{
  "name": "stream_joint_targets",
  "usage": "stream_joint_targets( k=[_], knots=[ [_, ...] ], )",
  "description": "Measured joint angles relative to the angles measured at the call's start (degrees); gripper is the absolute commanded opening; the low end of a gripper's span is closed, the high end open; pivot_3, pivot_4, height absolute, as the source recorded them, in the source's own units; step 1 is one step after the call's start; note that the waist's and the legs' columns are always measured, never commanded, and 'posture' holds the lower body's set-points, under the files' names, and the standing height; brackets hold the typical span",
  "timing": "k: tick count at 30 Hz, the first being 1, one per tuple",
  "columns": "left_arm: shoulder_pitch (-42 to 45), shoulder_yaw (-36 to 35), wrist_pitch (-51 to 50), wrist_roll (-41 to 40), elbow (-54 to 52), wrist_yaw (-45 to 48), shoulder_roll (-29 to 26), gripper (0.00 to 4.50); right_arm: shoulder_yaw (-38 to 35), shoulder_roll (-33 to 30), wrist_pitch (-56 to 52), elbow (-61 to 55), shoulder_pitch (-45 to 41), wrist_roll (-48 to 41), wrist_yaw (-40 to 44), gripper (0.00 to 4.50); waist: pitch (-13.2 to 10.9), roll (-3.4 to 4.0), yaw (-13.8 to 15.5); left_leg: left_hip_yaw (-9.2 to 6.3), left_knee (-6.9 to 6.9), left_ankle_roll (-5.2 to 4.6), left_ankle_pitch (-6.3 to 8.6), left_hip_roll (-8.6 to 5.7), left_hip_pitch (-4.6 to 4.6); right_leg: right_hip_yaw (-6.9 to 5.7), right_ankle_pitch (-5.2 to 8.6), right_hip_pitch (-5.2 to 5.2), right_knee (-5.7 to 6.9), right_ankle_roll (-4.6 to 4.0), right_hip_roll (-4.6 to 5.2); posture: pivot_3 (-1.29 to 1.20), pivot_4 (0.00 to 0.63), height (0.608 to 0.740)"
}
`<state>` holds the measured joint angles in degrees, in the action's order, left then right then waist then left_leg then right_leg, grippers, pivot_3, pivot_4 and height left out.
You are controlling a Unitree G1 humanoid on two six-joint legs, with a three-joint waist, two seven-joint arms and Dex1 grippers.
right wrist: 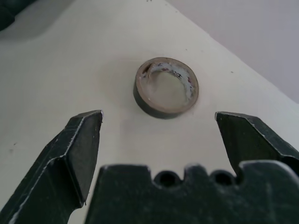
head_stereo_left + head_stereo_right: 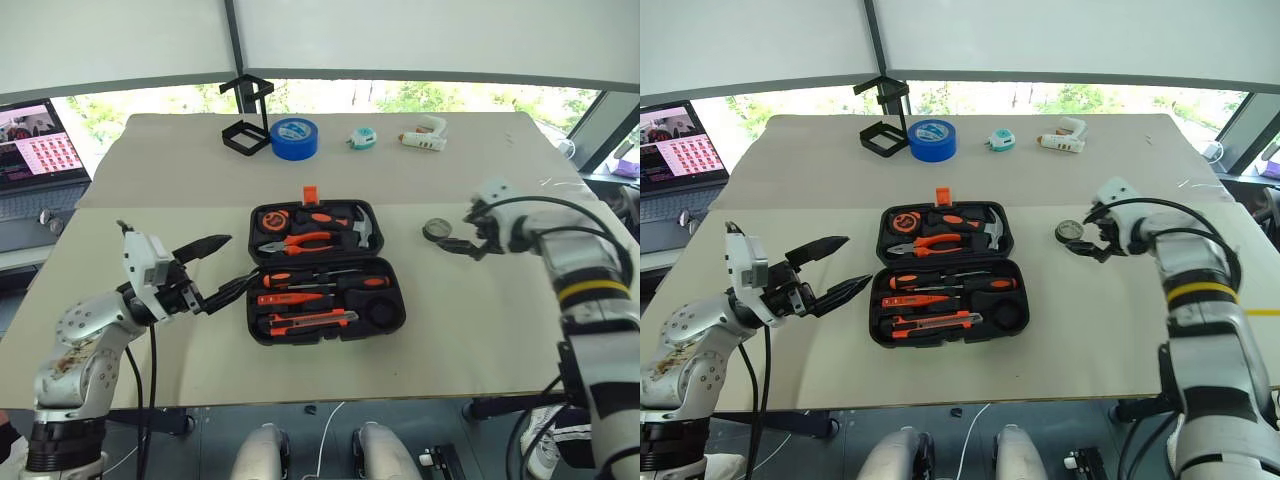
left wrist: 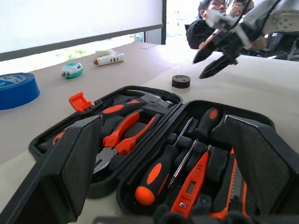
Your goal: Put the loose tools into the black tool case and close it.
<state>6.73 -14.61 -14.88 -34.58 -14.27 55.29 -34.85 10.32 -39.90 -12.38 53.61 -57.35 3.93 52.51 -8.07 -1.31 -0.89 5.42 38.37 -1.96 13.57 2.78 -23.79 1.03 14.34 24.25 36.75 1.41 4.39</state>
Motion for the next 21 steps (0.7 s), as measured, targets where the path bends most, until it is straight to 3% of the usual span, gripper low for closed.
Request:
stream_joint_targets(
  k=[7, 8, 9, 19, 21],
  knots=[
    [-0.9, 0.72, 0.01, 0.5, -1.28, -0.85, 0.58, 4.49, 1.41, 4.2, 6.03, 12.66, -6.03, 4.51, -1.84, 4.5, -0.01, 0.01, 0.13, 0.01, -0.05, 0.06, -0.03, 0.02, -0.01, -0.05, 0.0, -0.02, -0.04, 0.0, 0.06, 0.0, 0.15, 0.74],
    [-1.12, 0.85, 0.02, 0.53, -1.3, -0.81, 0.58, 4.5, 1.39, 4.76, 6.15, 13.98, -6.38, 4.89, -2.52, 3.98, -0.01, 0.01, 0.07, 0.01, -0.05, 0.06, -0.03, 0.02, 0.0, -0.05, 0.0, -0.02, -0.02, 0.0, 0.06, 0.0, 0.15, 0.74],
    [-1.38, 1.05, 0.03, 0.59, -1.45, -0.79, 0.58, 4.5, 1.23, 5.43, 6.13, 15.42, -6.65, 5.02, -3.03, 3.8, -0.01, 0.01, 0.0, 0.01, -0.05, 0.07, -0.04, 0.01, 0.0, -0.06, 0.0, -0.02, 0.0, 0.0, 0.05, 0.0, 0.15, 0.74],
    [-0.43, 1.6, -1.13, 0.48, -3.68, -1.01, 0.25, 4.5, -0.56, 7.21, 6.28, 19.69, -7.23, 5.1, -5.66, 0.29, -0.01, 0.02, -0.03, -0.01, -0.06, 0.11, -0.06, 0.0, 0.02, -0.08, 0.0, -0.03, 0.04, 0.0, 0.04, 0.0, 0.15, 0.74],
    [0.18, 2.14, -1.89, 0.48, -4.15, -1.33, -0.01, 4.5, -0.99, 7.17, 7.3, 19.69, -7.44, 5.16, -6.59, 0.05, -0.01, 0.01, -0.11, -0.01, -0.06, 0.11, -0.06, 0.0, 0.03, -0.08, 0.0, -0.05, 0.04, 0.0, 0.04, 0.0, 0.15, 0.74]
  ],
)
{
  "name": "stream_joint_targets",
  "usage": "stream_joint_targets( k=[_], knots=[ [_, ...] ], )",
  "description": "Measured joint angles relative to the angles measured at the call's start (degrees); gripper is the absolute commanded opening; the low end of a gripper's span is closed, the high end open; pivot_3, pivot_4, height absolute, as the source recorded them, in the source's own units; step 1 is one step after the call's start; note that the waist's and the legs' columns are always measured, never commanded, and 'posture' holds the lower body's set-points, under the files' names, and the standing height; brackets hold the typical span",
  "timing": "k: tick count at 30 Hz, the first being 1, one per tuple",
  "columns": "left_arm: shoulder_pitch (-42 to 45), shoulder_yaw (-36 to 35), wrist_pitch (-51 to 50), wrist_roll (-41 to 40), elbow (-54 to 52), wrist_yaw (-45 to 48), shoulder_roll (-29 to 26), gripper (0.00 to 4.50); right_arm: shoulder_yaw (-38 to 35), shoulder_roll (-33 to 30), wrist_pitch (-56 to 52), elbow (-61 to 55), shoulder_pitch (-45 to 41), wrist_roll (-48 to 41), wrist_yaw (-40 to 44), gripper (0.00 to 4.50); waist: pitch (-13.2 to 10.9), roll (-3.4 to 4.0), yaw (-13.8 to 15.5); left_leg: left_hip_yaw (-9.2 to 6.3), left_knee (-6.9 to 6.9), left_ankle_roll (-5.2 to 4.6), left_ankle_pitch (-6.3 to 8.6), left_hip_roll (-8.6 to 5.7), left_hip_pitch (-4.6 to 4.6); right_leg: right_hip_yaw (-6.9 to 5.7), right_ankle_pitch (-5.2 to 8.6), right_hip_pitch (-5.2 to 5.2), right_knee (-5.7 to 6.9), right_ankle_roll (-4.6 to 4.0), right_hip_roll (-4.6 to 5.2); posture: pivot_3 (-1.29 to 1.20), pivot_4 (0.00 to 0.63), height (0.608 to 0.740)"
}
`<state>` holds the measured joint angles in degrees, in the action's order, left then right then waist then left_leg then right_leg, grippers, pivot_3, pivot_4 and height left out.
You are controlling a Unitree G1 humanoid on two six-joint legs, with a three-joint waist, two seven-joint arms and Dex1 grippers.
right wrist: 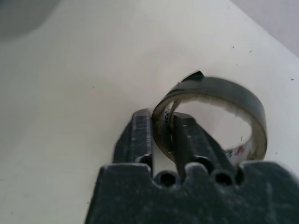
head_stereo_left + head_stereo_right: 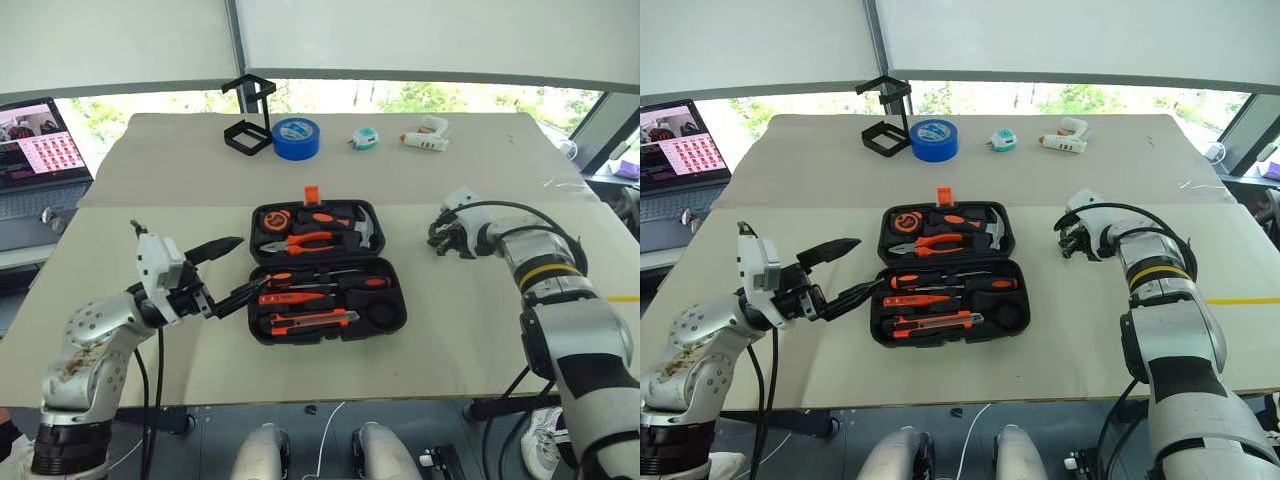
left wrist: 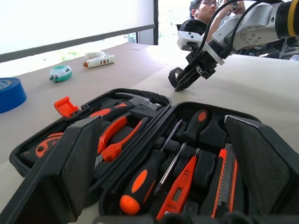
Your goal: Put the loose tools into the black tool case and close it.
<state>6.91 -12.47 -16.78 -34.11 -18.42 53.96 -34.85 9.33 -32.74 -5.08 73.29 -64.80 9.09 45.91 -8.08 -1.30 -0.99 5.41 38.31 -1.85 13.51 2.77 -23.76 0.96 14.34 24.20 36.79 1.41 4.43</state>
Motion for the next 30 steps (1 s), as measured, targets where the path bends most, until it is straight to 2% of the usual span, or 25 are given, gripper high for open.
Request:
stream_joint_targets(
  k=[4, 8, 10, 11, 14, 16, 19, 26, 30],
  knots=[
    [0.4, 0.49, -1.22, 0.0, -1.11, -0.46, -0.43, 4.5, -0.23, -0.1, 3.46, -0.19, -0.01, 0.2, 3.65, 0.05, -0.02, 0.02, -0.15, 0.0, -0.02, 0.0, 0.0, 0.02, 0.0, 0.01, 0.0, 0.06, 0.03, 0.0, -0.04, 0.0, 0.15, 0.74],
    [0.45, 1.2, -1.26, 0.24, -1.37, 1.9, -3.24, 4.5, -1.19, -0.39, 1.88, -7.28, -0.6, -3.91, 21.43, 0.05, -0.06, 0.09, -0.7, -0.02, -0.04, 0.0, 0.0, 0.06, 0.01, 0.01, 0.0, 0.07, 0.08, 0.0, -0.07, 0.0, 0.15, 0.74],
    [-0.61, 1.46, -0.18, 0.65, -1.29, 4.69, -4.82, 4.5, -0.96, -1.36, -5.36, -16.63, -0.56, -7.13, 31.75, 0.05, -0.09, 0.14, -0.72, -0.06, -0.04, 0.0, 0.0, 0.1, 0.0, -0.02, 0.0, 0.07, 0.09, 0.0, -0.05, 0.0, 0.15, 0.74],
    [-1.05, 1.48, 0.39, 0.76, -1.27, 5.53, -5.13, 4.5, -0.81, -1.89, -8.13, -20.34, -0.18, -8.3, 34.27, 0.05, -0.09, 0.14, -0.64, -0.08, -0.04, 0.0, 0.0, 0.1, -0.01, -0.07, 0.0, 0.08, 0.08, 0.0, -0.04, 0.0, 0.15, 0.74],
    [-4.88, 2.13, 3.56, 1.46, -0.82, 10.87, -7.13, 4.5, 2.41, -6.55, -28.51, -47.61, 6.08, -17.48, 42.7, 0.05, -0.09, 0.15, 0.05, -0.22, -0.09, 0.03, 0.06, 0.16, -0.02, -0.16, 0.01, 0.09, 0.08, 0.0, -0.01, 0.0, 0.15, 0.74],
    [-7.01, 2.36, 5.57, 1.92, -0.79, 13.29, -7.25, 4.5, 4.92, -9.01, -39.73, -63.12, 10.71, -23.11, 43.4, 0.05, -0.09, 0.15, 0.29, -0.28, -0.08, 0.04, 0.06, 0.18, -0.02, -0.21, 0.02, 0.06, 0.02, -0.03, 0.01, 0.0, 0.15, 0.74],
    [-9.35, 2.43, 7.23, 2.09, -0.94, 14.45, -6.94, 4.5, 7.71, -10.47, -49.69, -76.37, 17.09, -28.03, 42.54, 0.05, -0.1, 0.14, 0.69, -0.29, -0.03, 0.05, 0.06, 0.11, 0.0, -0.2, 0.03, 0.0, 0.0, -0.05, 0.11, 0.0, 0.15, 0.74],
    [-11.84, 2.6, 8.78, 2.4, -1.11, 14.7, -5.93, 4.5, 11.55, -11.74, -52.62, -81.31, 22.31, -27.04, 34.45, 0.05, -0.1, 0.12, 0.59, -0.25, 0.16, 0.04, 0.06, 0.08, -0.02, -0.18, -0.03, 0.06, 0.08, -0.12, 0.0, 0.0, 0.15, 0.74],
    [-12.25, 2.7, 9.02, 2.42, -1.37, 14.5, -5.71, 4.5, 16.7, -15.64, -50.52, -81.88, 22.63, -23.38, 33.16, 0.05, -0.1, 0.12, 0.42, -0.25, 0.15, 0.04, 0.06, 0.07, -0.02, -0.18, -0.01, 0.07, 0.1, -0.13, -0.04, 0.0, 0.15, 0.74]
  ],
)
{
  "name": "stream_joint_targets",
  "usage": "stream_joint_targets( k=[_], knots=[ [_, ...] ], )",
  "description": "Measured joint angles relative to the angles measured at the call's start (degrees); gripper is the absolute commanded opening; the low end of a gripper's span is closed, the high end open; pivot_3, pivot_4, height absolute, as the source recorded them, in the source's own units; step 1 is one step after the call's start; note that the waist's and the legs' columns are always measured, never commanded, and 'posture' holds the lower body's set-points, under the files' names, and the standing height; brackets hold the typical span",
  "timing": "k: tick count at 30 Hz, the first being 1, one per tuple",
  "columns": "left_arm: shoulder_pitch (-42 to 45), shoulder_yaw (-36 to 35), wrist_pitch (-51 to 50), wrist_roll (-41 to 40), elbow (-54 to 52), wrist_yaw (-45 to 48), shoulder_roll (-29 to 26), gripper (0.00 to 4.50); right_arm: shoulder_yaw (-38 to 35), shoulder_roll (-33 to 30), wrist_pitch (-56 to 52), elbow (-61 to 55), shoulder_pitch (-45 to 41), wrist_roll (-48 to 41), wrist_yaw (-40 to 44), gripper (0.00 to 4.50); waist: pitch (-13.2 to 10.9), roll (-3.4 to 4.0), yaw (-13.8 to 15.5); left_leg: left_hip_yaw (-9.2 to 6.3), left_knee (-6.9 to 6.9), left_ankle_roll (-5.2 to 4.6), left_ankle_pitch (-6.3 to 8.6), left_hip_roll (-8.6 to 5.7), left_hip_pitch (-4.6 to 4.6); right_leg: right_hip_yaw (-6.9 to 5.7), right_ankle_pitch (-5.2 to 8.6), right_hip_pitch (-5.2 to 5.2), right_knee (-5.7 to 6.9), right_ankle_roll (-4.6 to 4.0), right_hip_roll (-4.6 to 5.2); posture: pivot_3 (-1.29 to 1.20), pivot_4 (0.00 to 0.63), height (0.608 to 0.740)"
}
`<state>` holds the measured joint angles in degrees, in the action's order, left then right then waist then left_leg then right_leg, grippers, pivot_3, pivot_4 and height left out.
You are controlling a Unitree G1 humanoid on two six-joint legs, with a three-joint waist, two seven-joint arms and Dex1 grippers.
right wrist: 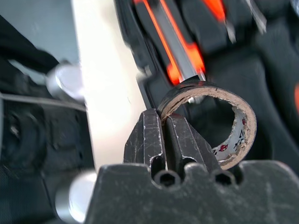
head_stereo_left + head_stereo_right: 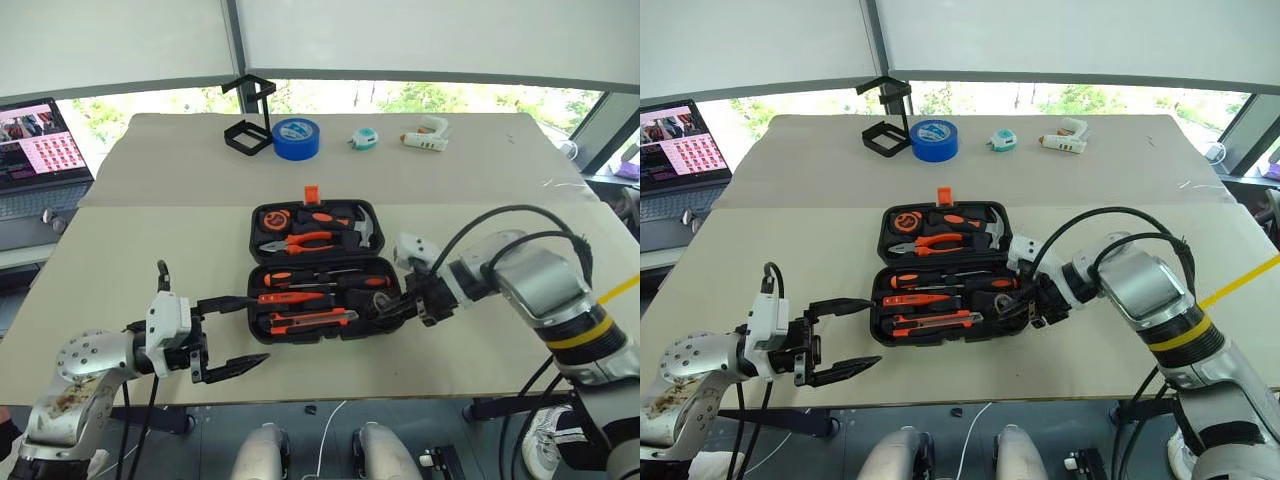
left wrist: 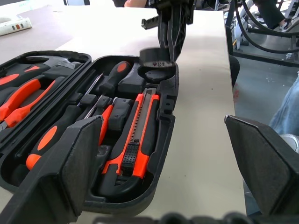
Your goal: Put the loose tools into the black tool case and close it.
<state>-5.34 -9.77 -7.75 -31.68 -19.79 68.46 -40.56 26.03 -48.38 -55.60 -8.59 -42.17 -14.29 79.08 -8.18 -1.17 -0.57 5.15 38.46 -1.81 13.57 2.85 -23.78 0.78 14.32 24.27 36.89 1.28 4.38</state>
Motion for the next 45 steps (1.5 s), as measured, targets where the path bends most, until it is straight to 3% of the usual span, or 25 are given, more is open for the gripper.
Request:
stream_joint_targets(
  k=[9, 19, 25, 26, 27, 30, 34, 36, 41, 45],
  knots=[
    [-0.3, -0.14, 0.24, 0.03, -0.17, -1.05, 0.33, 4.5, 3.59, 0.32, 0.12, 1.33, -1.76, 1.61, -1.21, 0.05, 0.0, -0.02, 0.23, -0.01, 0.04, 0.0, 0.0, -0.01, 0.0, 0.0, 0.0, -0.04, -0.01, 0.01, 0.0, 0.0, 0.15, 0.74],
    [-0.41, -1.62, -3.06, -2.5, -0.91, -4.81, 0.61, 4.5, 4.22, -0.01, 0.36, 2.44, -3.04, 1.23, -0.3, 3.24, -0.01, -0.04, 0.34, -0.03, 0.05, -0.03, 0.02, 0.01, -0.02, -0.01, 0.01, -0.03, -0.02, 0.02, -0.01, 0.0, 0.15, 0.74],
    [1.63, -5.93, -9.82, -2.56, 0.88, -14.4, 0.07, 4.5, -5.56, -2.82, 7.25, 11.62, -3.06, -3.89, 4.71, 3.24, -0.04, -0.08, 0.56, -0.08, 0.18, -0.03, 0.02, 0.0, 0.01, -0.04, -0.01, -0.14, 0.0, 0.04, -0.01, 0.0, 0.15, 0.74],
    [3.05, -6.37, -10.67, -2.0, 2.36, -16.56, 0.12, 3.98, -7.62, -2.66, 9.26, 13.93, -3.05, -4.21, 4.51, 2.71, -0.05, -0.11, 0.57, -0.07, 0.2, -0.03, 0.02, 0.0, 0.01, -0.04, -0.01, -0.14, 0.02, 0.04, -0.03, 0.0, 0.15, 0.74],
    [4.76, -6.83, -11.58, -1.35, 4.28, -18.93, 0.46, 3.8, -9.91, -1.55, 12.21, 17.05, -3.05, -4.4, 3.49, 2.54, -0.04, -0.15, 0.55, -0.06, 0.21, -0.03, 0.02, 0.01, 0.04, -0.04, -0.01, -0.17, 0.04, 0.04, -0.05, 0.0, 0.15, 0.74],
    [13.77, -6.82, -14.99, 1.12, 11.37, -28.09, 4.14, 2.47, -16.47, 4.38, 28.61, 29.9, -2.5, -2.13, -4.14, 1.36, -0.05, -0.26, 0.58, -0.03, 0.3, -0.02, 0.01, -0.02, 0.03, -0.03, -0.04, -0.2, 0.12, 0.07, -0.09, 0.0, 0.15, 0.74],
    [20.42, -2.93, -17.18, 4.01, 17.99, -32.0, 7.03, 1.02, -17.28, 9.52, 48.82, 43.86, -2.39, 4.89, -13.34, 0.04, -0.06, -0.29, 0.45, 0.11, 0.28, 0.01, -0.01, -0.07, -0.04, 0.06, -0.07, -0.1, 0.08, 0.14, -0.04, 0.0, 0.15, 0.74],
    [23.22, 0.05, -17.5, 6.32, 22.29, -32.74, 8.68, 0.16, -16.43, 11.2, 57.32, 49.71, -2.52, 8.9, -16.88, 0.0, -0.06, -0.3, 0.43, 0.23, 0.28, 0.03, -0.02, -0.07, -0.05, 0.04, -0.07, -0.11, 0.06, 0.15, -0.03, 0.0, 0.15, 0.74],
    [27.19, 6.78, -20.52, 9.32, 28.22, -31.02, 10.23, 0.04, -14.72, 16.24, 65.58, 56.69, -2.99, 13.52, -19.1, 0.0, -0.08, -0.3, -0.51, 0.32, 0.26, 0.11, -0.07, 0.0, -0.04, 0.1, -0.07, -0.04, 0.15, 0.15, -0.07, 0.0, 0.15, 0.74],
    [28.3, 8.0, -21.32, 9.55, 28.46, -29.03, 10.78, 0.04, -14.74, 17.62, 66.32, 56.9, -3.57, 13.68, -16.96, 0.0, -0.08, -0.3, -0.44, 0.19, 0.26, 0.13, -0.08, 0.0, -0.02, 0.05, -0.08, -0.08, 0.19, 0.15, -0.08, 0.0, 0.15, 0.74]
  ],
)
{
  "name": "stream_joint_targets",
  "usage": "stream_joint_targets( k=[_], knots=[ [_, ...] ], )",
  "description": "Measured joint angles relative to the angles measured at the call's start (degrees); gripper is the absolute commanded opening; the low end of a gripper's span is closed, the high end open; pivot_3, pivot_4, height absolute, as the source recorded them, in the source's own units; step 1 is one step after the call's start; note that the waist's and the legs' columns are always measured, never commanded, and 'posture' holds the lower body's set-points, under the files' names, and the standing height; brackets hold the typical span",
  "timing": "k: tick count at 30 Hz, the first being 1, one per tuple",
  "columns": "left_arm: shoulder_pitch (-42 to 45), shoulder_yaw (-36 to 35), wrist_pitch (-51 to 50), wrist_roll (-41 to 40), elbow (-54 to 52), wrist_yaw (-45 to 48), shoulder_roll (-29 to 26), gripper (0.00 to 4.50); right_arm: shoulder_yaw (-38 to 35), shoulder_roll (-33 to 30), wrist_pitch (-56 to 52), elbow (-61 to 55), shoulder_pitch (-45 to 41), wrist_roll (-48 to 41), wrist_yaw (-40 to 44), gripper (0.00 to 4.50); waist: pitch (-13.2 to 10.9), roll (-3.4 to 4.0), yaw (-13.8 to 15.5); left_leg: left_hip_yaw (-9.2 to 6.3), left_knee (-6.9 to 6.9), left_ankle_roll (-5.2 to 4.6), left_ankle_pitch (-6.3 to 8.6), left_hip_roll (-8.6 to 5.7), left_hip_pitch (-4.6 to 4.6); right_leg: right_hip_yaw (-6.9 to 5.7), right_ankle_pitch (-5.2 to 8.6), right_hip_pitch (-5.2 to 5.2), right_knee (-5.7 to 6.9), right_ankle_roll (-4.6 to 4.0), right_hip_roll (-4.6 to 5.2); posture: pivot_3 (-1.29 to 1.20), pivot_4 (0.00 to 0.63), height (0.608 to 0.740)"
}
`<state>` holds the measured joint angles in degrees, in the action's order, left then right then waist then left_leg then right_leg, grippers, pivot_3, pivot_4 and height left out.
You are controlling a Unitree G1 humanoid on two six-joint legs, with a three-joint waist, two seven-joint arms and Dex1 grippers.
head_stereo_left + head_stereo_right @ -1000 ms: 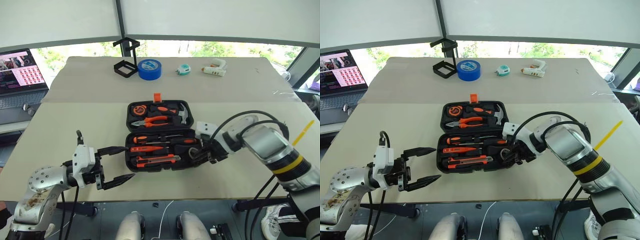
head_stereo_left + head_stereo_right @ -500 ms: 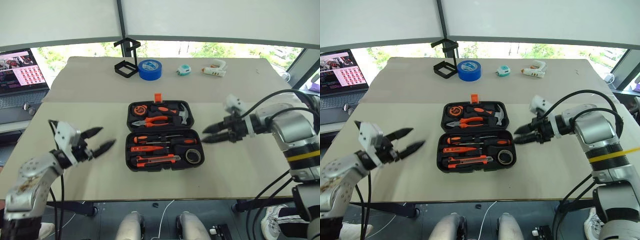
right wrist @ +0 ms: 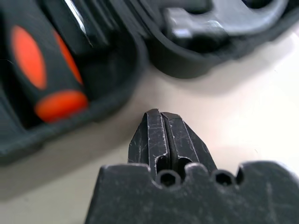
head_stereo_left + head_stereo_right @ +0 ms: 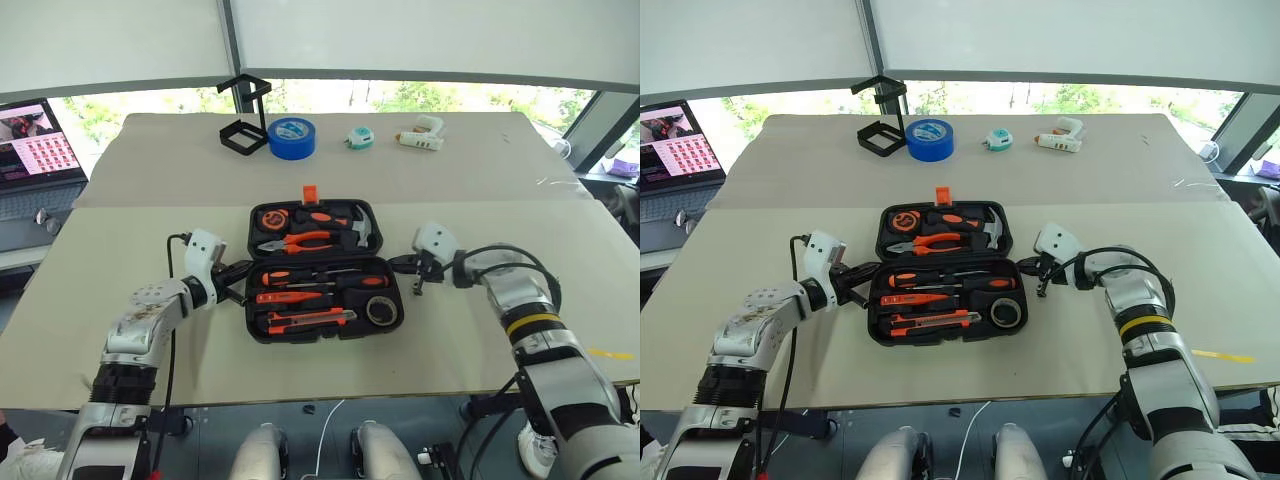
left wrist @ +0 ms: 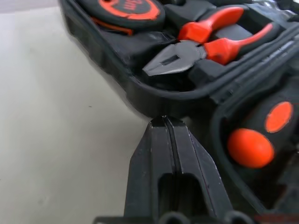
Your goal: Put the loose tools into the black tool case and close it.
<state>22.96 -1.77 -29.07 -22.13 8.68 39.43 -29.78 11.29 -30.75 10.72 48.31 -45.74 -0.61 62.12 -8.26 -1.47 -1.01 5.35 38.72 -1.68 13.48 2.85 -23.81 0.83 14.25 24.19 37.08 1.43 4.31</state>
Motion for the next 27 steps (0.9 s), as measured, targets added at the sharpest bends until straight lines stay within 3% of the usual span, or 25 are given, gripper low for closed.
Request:
stream_joint_targets(
  k=[8, 21, 24, 27],
  knots=[
    [1.28, 1.97, -0.73, 1.84, 0.46, 3.11, 0.02, 0.04, -1.5, -2.82, -4.57, -10.35, 5.95, -0.89, 4.32, 0.0, 0.0, 0.01, 0.72, -0.09, 0.01, -0.06, 0.04, -0.05, -0.02, 0.0, 0.0, -0.03, -0.05, 0.01, 0.08, 0.0, 0.15, 0.74],
    [-5.09, 1.37, -3.49, 1.68, -8.35, 4.52, -0.3, 0.04, -3.44, -6.67, -13.33, -23.14, 14.09, -2.96, 4.1, 0.0, 0.0, 0.0, 1.0, -0.15, 0.06, -0.08, 0.05, -0.07, 0.0, 0.01, 0.0, -0.06, -0.04, 0.01, 0.08, 0.0, 0.15, 0.74],
    [-4.46, -1.21, -4.21, 0.4, -7.21, 4.78, -1.81, 0.74, -5.86, -6.18, -22.71, -23.58, 13.12, -6.31, 2.06, 0.79, -0.03, -0.04, 0.92, -0.16, 0.06, -0.07, 0.04, -0.05, -0.02, 0.01, 0.0, -0.01, 0.01, 0.0, 0.06, 0.0, 0.15, 0.74],
    [-2.11, -4.9, -9.87, -1.36, -6.86, 5.99, -7.98, 1.84, -8.18, -8.68, -33.71, -25.07, 10.45, -9.86, 2.66, 1.8, -0.07, -0.03, 0.53, -0.22, 0.03, -0.06, 0.04, -0.03, -0.01, 0.0, 0.0, 0.02, 0.04, 0.0, 0.04, 0.0, 0.15, 0.74]
  ],
)
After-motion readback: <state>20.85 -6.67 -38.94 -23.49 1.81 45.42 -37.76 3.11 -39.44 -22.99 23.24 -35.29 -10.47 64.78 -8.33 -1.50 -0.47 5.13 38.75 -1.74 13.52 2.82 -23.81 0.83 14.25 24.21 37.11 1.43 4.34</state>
